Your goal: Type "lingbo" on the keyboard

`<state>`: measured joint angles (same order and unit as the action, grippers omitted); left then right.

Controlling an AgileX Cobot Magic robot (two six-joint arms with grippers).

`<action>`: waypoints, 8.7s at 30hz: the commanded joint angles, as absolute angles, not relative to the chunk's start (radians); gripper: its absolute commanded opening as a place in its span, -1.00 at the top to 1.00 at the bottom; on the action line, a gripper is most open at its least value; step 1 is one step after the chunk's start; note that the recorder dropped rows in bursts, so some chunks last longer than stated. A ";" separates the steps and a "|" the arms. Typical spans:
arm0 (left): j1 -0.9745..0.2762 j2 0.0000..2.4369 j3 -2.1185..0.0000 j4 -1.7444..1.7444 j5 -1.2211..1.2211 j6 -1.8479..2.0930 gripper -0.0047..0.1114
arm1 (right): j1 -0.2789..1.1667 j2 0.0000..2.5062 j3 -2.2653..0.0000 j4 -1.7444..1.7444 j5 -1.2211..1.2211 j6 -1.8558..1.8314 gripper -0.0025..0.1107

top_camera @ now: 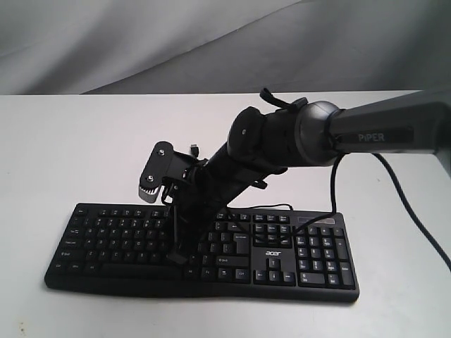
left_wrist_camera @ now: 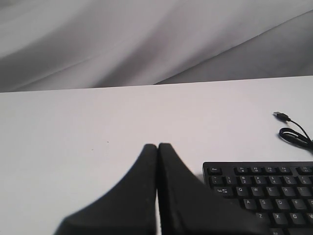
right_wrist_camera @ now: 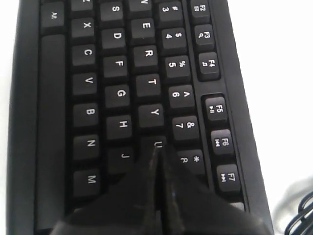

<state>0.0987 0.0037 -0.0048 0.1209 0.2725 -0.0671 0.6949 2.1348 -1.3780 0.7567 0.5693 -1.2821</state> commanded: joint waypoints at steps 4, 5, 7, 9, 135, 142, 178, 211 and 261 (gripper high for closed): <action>0.100 0.000 0.000 0.117 0.266 -0.069 0.91 | 0.688 2.136 -1.381 0.758 0.574 -1.279 0.96; 0.100 0.000 0.000 0.117 0.266 -0.069 0.91 | 0.688 2.136 -1.381 0.758 0.574 -1.279 0.96; 0.100 0.000 0.000 0.117 0.266 -0.069 0.91 | 0.688 2.140 -1.381 0.758 0.574 -1.278 0.96; 0.100 0.000 0.000 0.117 0.266 -0.069 0.91 | 0.688 2.154 -1.381 0.758 0.572 -1.278 0.96; 0.100 0.000 0.000 0.117 0.266 -0.069 0.91 | 0.778 2.206 -1.514 0.771 0.598 -1.263 0.96; 0.100 0.000 0.000 0.117 0.266 -0.069 0.91 | 0.789 2.171 -1.473 0.725 0.639 -1.206 0.96; 0.100 0.000 0.000 0.117 0.266 -0.069 0.91 | 0.785 2.165 -1.462 0.732 0.628 -1.239 0.96; 0.100 0.000 0.000 0.117 0.266 -0.069 0.91 | 0.671 2.099 -1.334 0.654 0.555 -1.123 0.96; 0.100 0.000 0.000 0.117 0.266 -0.069 0.91 | 0.638 1.549 -1.210 0.480 0.465 -0.927 0.96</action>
